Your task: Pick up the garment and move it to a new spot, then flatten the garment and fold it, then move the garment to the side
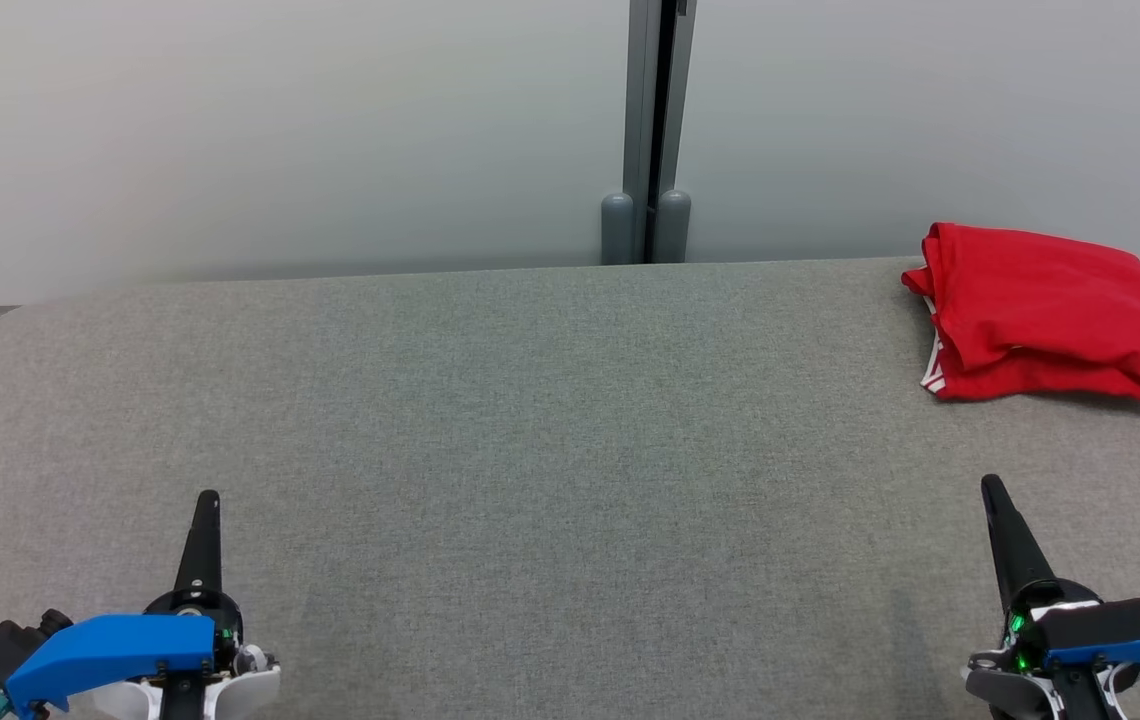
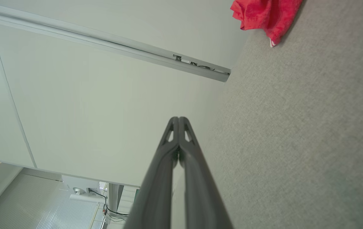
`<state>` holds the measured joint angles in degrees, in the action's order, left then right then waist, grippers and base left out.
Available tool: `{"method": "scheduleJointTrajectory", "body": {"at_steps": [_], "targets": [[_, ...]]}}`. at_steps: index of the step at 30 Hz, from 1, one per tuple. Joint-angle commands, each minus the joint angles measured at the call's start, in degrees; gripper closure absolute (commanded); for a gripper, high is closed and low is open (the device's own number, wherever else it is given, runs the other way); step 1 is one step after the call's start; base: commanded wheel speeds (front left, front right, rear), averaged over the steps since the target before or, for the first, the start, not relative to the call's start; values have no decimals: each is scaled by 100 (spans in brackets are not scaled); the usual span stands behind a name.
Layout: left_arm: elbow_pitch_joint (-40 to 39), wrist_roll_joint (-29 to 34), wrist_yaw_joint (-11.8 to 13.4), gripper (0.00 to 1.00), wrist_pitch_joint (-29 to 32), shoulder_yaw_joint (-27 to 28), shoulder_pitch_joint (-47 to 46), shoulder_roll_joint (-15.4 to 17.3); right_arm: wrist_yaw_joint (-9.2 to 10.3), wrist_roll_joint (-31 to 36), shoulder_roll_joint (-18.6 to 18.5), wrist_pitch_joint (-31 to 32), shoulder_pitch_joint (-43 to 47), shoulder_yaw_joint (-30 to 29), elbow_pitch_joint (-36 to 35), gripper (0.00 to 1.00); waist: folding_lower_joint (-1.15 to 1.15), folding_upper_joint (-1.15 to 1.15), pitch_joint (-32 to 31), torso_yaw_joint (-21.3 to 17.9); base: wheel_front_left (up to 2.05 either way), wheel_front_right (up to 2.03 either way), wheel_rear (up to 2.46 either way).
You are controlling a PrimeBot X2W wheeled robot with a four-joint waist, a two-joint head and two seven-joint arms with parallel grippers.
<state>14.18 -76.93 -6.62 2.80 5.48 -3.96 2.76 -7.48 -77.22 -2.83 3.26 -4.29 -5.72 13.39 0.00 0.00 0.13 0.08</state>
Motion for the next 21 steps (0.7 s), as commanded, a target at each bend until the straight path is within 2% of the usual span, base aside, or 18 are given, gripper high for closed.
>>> {"method": "scheduleJointTrajectory", "body": {"at_steps": [1,21], "targets": [[-40,-156,-52,100,41,44,-129,18,-2,-157,-12,32,-98,-17,-16,100,0,0,0,0,0,0,0],[-26,-1010,-81,100,260,82,-215,17,-2,-1003,-10,221,-175,-66,37,100,0,0,3,-5,0,0,0]]}}
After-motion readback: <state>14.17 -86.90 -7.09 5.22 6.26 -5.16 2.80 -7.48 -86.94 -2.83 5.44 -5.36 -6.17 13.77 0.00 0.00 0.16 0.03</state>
